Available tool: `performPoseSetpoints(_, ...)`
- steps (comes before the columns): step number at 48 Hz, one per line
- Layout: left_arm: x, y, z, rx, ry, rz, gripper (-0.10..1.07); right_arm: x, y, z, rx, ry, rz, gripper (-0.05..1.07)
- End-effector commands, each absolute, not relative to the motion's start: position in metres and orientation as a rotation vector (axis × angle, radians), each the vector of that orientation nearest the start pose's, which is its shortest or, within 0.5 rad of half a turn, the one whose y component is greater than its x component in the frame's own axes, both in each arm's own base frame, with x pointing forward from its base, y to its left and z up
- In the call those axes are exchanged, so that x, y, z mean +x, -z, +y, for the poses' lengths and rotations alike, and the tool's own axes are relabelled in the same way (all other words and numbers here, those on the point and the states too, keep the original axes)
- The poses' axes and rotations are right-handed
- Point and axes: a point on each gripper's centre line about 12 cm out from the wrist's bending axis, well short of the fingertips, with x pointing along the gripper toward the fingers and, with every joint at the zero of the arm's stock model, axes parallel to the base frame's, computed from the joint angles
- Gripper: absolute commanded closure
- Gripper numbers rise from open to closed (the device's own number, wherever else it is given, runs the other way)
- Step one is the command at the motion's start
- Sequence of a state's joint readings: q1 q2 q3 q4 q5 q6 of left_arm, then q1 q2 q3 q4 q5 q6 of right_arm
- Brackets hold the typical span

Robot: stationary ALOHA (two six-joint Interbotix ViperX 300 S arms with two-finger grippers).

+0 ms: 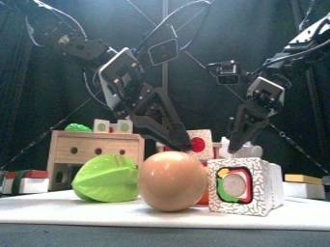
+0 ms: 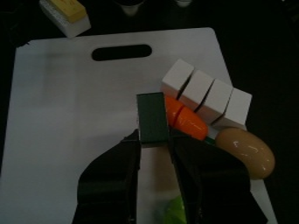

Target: Put sushi on bench

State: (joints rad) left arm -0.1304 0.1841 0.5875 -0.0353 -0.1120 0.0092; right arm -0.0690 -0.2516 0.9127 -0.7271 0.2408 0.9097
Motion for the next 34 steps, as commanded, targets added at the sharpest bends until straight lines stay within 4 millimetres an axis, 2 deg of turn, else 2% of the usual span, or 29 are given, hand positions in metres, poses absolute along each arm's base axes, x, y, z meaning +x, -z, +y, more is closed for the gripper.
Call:
performPoseSetpoints(1, 0.421, -0.151, -0.054, 0.022, 0.115, 0.603, 0.39, 0.300, -0.171, -0.039, 0.147, 0.290, 0.785, 0.23)
performPoseSetpoints(9, 0.417, -0.173, -0.052, 0.046, 0.125, 0.552, 0.39, 0.300, -0.171, -0.038, 0.147, 0.288, 0.784, 0.23)
performPoseSetpoints(14, 0.409, -0.192, -0.044, 0.070, 0.120, 0.520, 0.39, 0.300, -0.171, -0.039, 0.147, 0.290, 0.785, 0.23)
performPoseSetpoints(27, 0.383, -0.246, 0.000, 0.079, 0.018, 0.455, 0.39, 0.300, -0.171, -0.039, 0.147, 0.290, 0.785, 0.23)
performPoseSetpoints(34, 0.371, -0.263, 0.032, 0.069, -0.067, 0.440, 0.39, 0.300, -0.171, -0.039, 0.147, 0.290, 0.785, 0.23)
